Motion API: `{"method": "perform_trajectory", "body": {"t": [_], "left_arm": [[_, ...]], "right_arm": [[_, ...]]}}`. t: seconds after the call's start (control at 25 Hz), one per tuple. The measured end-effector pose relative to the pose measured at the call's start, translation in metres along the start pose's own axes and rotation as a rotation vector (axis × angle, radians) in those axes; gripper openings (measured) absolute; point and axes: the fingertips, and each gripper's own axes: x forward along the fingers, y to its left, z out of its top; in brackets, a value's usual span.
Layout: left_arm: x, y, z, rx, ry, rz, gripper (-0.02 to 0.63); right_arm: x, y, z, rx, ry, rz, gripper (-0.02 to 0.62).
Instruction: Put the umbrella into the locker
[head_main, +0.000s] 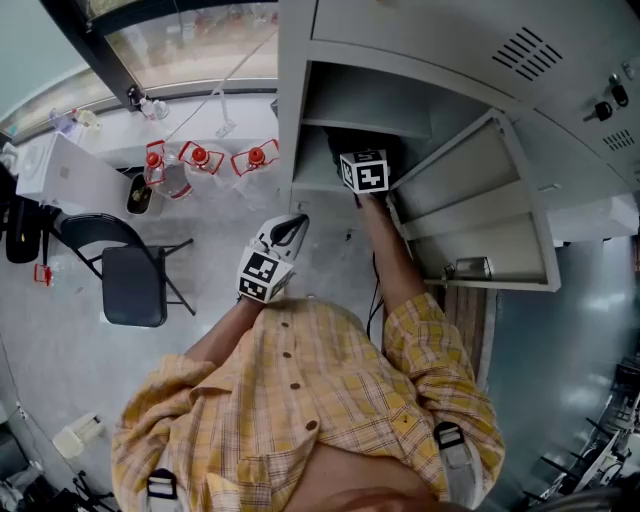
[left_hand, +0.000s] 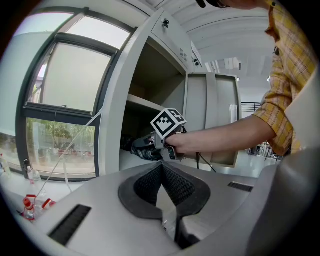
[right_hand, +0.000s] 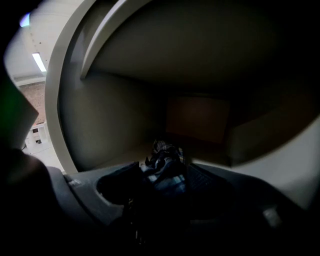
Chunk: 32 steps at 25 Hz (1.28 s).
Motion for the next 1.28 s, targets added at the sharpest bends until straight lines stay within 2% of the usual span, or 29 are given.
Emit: {"method": "perform_trajectory", "body": {"t": [0.36,0.48,0.64,0.72,0.84,0.96,1.0,1.04,1.28], "left_arm": [[-0.005,-0.001,0.0,0.015,-0.008,0.005,0.005],[-0.006,-0.002,0.0,0.013,-0.012,0.004,0.005],[-0.004,-0.007,-0.002,0.018,-0.009,-0.008,0.005],[-0.006,-0.01,-0.002,0.028,-0.009,-0.005,0.005],[-0.008,-0.009,0.0,0.055,-0.015,0.011,0.005],[-0.008,-0.007,0.004,0.048,-0.022,0.019,0.005],[-0.008,-0.007,0.005,0.045,-0.022,0.021,0.005],[-0.008,-0.006,0.004,0.044,-0.022,0.022,0.005],[-0.008,-0.007,0.01,0.035,-0.033,0.024,0.005]], "right_arm": [[-0.037,0.012,0.015,-0.01,-0.114,0.028,0.308],[-0.049,0.015,0.017,-0.046,-0.135,0.008,0.302],[-0.067,0.013,0.026,-0.033,-0.189,-0.023,0.288],[-0.079,0.012,0.025,-0.037,-0.208,-0.051,0.171],[-0.09,0.015,0.022,-0.021,-0.225,-0.058,0.161],[-0.098,0.015,0.017,-0.017,-0.22,-0.08,0.142],[-0.102,0.015,0.016,-0.02,-0.219,-0.09,0.069],[-0.105,0.015,0.015,-0.021,-0.222,-0.093,0.026],[-0.123,0.024,0.011,0.037,-0.255,-0.074,-0.002]]}}
